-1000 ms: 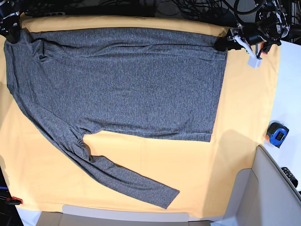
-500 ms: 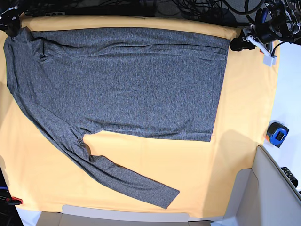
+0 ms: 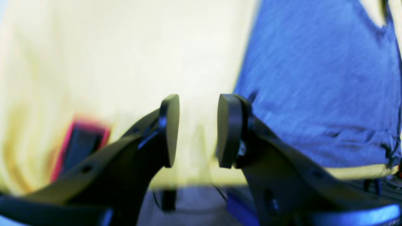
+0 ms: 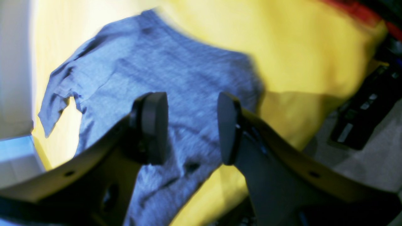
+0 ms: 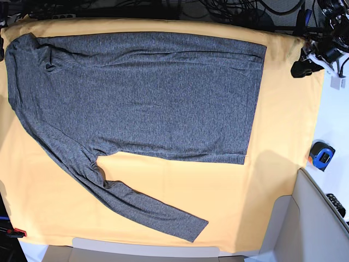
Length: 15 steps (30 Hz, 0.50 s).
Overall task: Fold the T-shirt properly
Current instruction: 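Open both grippers and lift them off the collar edge, then move both grippers down to the shirt's hem-side edge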
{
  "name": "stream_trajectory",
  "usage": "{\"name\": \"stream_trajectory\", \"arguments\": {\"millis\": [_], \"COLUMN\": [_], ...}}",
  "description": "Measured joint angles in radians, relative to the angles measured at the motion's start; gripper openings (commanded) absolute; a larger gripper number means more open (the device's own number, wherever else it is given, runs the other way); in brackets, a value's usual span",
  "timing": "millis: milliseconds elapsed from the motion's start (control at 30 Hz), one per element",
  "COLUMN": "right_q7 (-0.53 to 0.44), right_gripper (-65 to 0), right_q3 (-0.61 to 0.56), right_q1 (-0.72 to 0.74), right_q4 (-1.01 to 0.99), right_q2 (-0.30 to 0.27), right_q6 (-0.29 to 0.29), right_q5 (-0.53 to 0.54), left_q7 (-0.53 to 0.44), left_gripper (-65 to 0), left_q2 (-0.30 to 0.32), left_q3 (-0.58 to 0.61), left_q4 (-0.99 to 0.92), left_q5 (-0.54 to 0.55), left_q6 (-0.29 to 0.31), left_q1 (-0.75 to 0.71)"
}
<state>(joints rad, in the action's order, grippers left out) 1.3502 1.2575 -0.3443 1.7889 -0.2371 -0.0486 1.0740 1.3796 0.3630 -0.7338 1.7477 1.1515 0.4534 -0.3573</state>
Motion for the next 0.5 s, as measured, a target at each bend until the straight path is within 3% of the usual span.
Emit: {"name": "stream_trajectory", "arguments": {"millis": [133, 167, 400, 500], "right_q7": [-0.011, -0.014, -0.005, 0.002], "right_gripper": [-39.6, -39.6, -39.6, -39.6], "right_q3": [0.002, -0.006, -0.162, -0.253], "right_q1": [0.075, 0.094, 0.203, 0.268], "right_q4": [0.060, 0.066, 0.068, 0.068], "right_q2": [-0.009, -0.010, -0.009, -0.007], "right_q6": [0.001, 0.030, 0.458, 0.602], "right_q5": [0.003, 0.004, -0.150, -0.320], "left_q7": [0.013, 0.027, 0.013, 0.030], "left_gripper": [-44.3, -44.3, -44.3, -44.3], "left_q2": [0.003, 0.006, 0.127, 0.153], "left_q3": [0.007, 0.029, 0.266, 0.378], "left_q4": [0.026, 0.022, 0.024, -0.002], "left_q5": [-0.015, -0.032, 0.000, -0.014], "left_q6": [0.000, -0.002, 0.001, 0.001], "left_q1": [0.026, 0.048, 0.246, 0.316]}}
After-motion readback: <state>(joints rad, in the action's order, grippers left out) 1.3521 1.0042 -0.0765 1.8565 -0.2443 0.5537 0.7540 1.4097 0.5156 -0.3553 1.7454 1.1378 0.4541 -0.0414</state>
